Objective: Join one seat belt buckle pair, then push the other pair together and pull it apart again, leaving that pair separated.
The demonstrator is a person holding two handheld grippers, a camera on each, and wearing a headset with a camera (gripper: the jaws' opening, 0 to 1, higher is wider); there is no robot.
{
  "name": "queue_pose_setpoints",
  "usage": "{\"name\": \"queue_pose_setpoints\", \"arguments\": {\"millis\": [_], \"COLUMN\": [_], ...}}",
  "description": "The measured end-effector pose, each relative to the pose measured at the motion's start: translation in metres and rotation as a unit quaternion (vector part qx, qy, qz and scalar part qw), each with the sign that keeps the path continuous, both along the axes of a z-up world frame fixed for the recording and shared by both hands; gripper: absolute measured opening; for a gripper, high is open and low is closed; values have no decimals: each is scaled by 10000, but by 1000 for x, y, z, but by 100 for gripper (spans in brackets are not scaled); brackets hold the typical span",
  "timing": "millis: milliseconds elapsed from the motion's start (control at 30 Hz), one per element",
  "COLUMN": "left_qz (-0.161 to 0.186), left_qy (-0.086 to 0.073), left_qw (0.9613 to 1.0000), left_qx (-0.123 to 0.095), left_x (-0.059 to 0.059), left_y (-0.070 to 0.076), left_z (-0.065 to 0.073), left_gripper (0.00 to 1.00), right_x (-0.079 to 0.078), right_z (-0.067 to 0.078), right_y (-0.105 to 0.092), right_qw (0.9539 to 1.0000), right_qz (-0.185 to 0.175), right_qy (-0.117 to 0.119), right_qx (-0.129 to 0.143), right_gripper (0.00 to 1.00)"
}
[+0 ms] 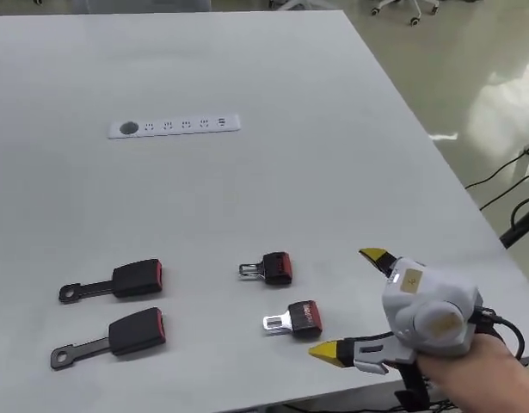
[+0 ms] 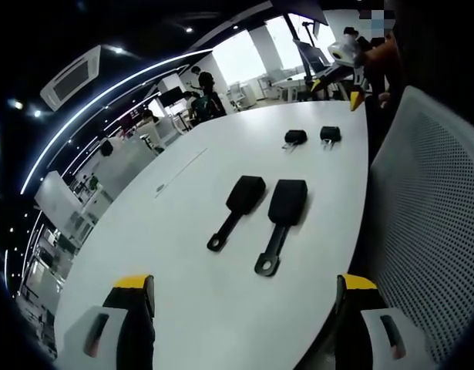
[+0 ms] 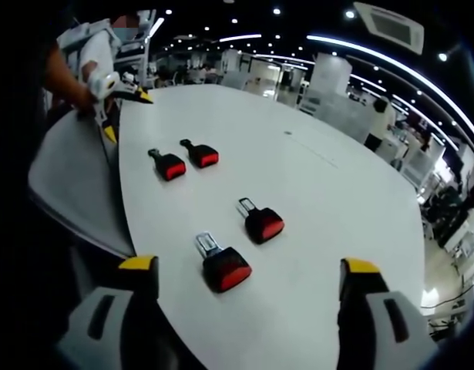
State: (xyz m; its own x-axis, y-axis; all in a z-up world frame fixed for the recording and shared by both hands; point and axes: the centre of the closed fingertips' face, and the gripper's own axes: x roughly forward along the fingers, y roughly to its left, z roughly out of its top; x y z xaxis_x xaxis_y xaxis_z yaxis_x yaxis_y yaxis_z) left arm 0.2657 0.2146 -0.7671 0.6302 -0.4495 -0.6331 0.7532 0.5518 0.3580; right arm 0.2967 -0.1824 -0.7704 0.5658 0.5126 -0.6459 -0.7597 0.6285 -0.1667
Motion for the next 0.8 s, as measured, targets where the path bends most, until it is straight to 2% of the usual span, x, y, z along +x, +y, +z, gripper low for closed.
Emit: {"name": "queue_pose_setpoints", "arguments": {"millis": [367,600,800], "left_qz": [-10,-31,-30], "left_qy": [-39,-14,-19], "left_qw": [10000,10000,10000], "left_qx": [15,37,52], "left_x": [0,-1,-1], "left_y": [0,0,0], "left_z": [1,0,0], "left_gripper": [100,100,100], "right_x": [-7,-4,-8], "right_z": [-2,3,3], "right_y": [0,-2,5], "right_qw": [10000,10000,9998], "right_qz": [13,-57,156], "right_qy": [20,-32,-80], "right_qx": [-32,17,7], "right_gripper": [97,98,100]}}
